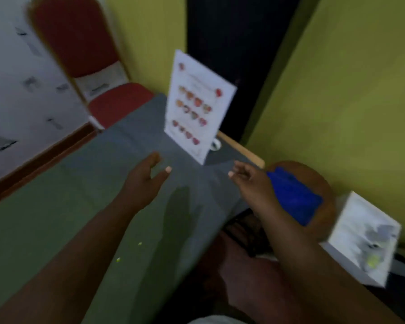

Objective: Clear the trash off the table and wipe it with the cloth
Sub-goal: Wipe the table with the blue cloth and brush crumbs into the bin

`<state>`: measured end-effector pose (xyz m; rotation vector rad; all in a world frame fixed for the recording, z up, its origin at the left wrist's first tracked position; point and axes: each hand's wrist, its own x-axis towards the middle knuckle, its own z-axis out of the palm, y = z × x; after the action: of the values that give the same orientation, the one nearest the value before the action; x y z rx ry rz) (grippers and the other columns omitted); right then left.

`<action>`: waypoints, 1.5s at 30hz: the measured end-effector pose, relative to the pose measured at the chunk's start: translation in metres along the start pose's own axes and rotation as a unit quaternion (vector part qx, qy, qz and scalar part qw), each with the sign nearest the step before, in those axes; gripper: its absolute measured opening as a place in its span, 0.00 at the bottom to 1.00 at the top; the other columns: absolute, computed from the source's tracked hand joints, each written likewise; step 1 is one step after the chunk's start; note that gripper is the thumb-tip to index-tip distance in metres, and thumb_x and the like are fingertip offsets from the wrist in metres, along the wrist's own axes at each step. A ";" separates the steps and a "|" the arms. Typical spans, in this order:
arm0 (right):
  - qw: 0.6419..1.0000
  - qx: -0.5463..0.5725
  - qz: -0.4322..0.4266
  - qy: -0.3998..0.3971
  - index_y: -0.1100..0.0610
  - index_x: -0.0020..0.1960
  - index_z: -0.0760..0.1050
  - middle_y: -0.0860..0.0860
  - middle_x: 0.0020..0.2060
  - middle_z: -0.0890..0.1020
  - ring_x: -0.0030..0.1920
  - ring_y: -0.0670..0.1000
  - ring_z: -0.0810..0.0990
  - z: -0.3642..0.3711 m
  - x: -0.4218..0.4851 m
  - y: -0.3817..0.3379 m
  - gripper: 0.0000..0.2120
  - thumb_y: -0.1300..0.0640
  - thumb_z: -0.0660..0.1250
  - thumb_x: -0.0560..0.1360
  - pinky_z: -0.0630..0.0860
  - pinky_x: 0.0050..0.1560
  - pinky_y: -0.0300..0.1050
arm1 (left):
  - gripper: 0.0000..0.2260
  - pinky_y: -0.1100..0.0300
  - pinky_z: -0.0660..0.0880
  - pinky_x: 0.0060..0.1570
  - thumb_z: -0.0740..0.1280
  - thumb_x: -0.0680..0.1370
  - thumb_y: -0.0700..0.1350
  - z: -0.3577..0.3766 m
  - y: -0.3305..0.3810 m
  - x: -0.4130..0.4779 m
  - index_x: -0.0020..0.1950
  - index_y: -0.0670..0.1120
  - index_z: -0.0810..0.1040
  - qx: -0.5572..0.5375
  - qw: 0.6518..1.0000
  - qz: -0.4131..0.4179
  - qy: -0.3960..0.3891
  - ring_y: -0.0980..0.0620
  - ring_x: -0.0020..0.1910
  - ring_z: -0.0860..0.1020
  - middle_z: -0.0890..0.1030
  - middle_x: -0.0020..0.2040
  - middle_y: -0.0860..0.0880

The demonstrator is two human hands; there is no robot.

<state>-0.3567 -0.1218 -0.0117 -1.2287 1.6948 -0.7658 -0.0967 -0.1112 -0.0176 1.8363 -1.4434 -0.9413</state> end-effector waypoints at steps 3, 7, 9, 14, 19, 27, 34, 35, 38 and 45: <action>0.997 0.015 0.050 0.059 0.52 0.64 0.76 0.47 0.56 0.80 0.56 0.46 0.78 -0.067 0.005 0.047 0.17 0.53 0.69 0.76 0.72 0.54 0.38 | 0.26 0.55 0.68 0.68 0.69 0.77 0.46 0.080 0.044 0.016 0.73 0.43 0.68 -0.016 0.996 0.022 -0.090 0.51 0.67 0.73 0.75 0.68 0.47; 0.981 0.032 0.130 0.144 0.54 0.61 0.77 0.49 0.52 0.81 0.55 0.49 0.80 -0.129 0.016 0.107 0.15 0.54 0.70 0.75 0.75 0.55 0.43 | 0.27 0.61 0.67 0.63 0.67 0.78 0.50 0.172 0.081 0.033 0.75 0.45 0.66 0.029 0.978 0.022 -0.204 0.50 0.68 0.72 0.73 0.69 0.48; 0.966 0.040 0.185 0.178 0.59 0.59 0.77 0.56 0.53 0.82 0.54 0.53 0.80 -0.157 0.025 0.142 0.14 0.56 0.70 0.75 0.76 0.55 0.48 | 0.25 0.60 0.69 0.59 0.66 0.78 0.53 0.227 0.092 0.042 0.73 0.46 0.68 0.070 0.960 0.005 -0.269 0.49 0.64 0.74 0.76 0.66 0.49; 0.931 0.066 0.311 0.177 0.61 0.52 0.78 0.57 0.47 0.79 0.42 0.52 0.76 -0.179 0.041 0.208 0.09 0.56 0.65 0.78 0.68 0.32 0.39 | 0.26 0.55 0.71 0.63 0.65 0.79 0.53 0.316 0.091 0.049 0.74 0.48 0.66 0.055 0.928 -0.068 -0.363 0.48 0.66 0.73 0.73 0.69 0.48; 0.920 0.113 0.313 0.205 0.61 0.43 0.79 0.58 0.43 0.83 0.42 0.55 0.81 -0.175 0.067 0.241 0.13 0.50 0.69 0.75 0.80 0.42 0.49 | 0.23 0.56 0.72 0.60 0.67 0.78 0.49 0.355 0.080 0.055 0.72 0.45 0.69 0.079 0.930 -0.077 -0.351 0.44 0.66 0.73 0.71 0.71 0.45; 0.934 0.107 0.309 0.142 0.57 0.48 0.75 0.58 0.48 0.81 0.49 0.58 0.80 -0.162 0.088 0.246 0.08 0.55 0.70 0.74 0.79 0.53 0.56 | 0.32 0.42 0.79 0.52 0.61 0.66 0.57 0.389 0.053 0.078 0.70 0.50 0.65 0.202 0.929 -0.065 -0.303 0.39 0.55 0.77 0.74 0.64 0.41; 0.914 0.346 0.204 0.065 0.60 0.54 0.78 0.57 0.50 0.84 0.51 0.58 0.82 -0.161 0.070 0.196 0.13 0.59 0.64 0.70 0.79 0.51 0.54 | 0.23 0.51 0.74 0.55 0.60 0.81 0.56 0.378 0.061 0.061 0.67 0.39 0.73 0.115 0.933 -0.143 -0.308 0.39 0.59 0.77 0.77 0.63 0.38; 0.898 0.392 0.193 0.051 0.60 0.54 0.77 0.55 0.48 0.84 0.49 0.55 0.82 -0.161 0.067 0.188 0.12 0.62 0.61 0.73 0.80 0.48 0.49 | 0.25 0.50 0.74 0.59 0.59 0.81 0.58 0.372 0.062 0.058 0.67 0.40 0.74 0.076 0.935 -0.159 -0.309 0.40 0.60 0.76 0.76 0.65 0.39; 0.851 0.493 0.179 -0.011 0.62 0.56 0.76 0.55 0.47 0.84 0.47 0.52 0.83 -0.157 0.057 0.158 0.15 0.64 0.56 0.74 0.80 0.45 0.44 | 0.27 0.47 0.73 0.63 0.58 0.79 0.63 0.353 0.058 0.051 0.67 0.45 0.75 -0.130 0.900 -0.274 -0.312 0.43 0.60 0.77 0.77 0.65 0.43; 0.837 0.517 0.148 -0.104 0.63 0.58 0.78 0.57 0.53 0.83 0.50 0.54 0.84 -0.112 0.042 0.090 0.20 0.62 0.58 0.69 0.82 0.45 0.46 | 0.24 0.48 0.74 0.59 0.61 0.79 0.58 0.264 0.039 0.035 0.70 0.45 0.73 -0.507 0.732 -0.335 -0.308 0.44 0.66 0.75 0.77 0.67 0.44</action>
<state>-0.4995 -0.1348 -0.0543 -0.2579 0.9623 -1.0842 -0.3312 -0.1637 -0.1387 1.1365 -0.2145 -2.2779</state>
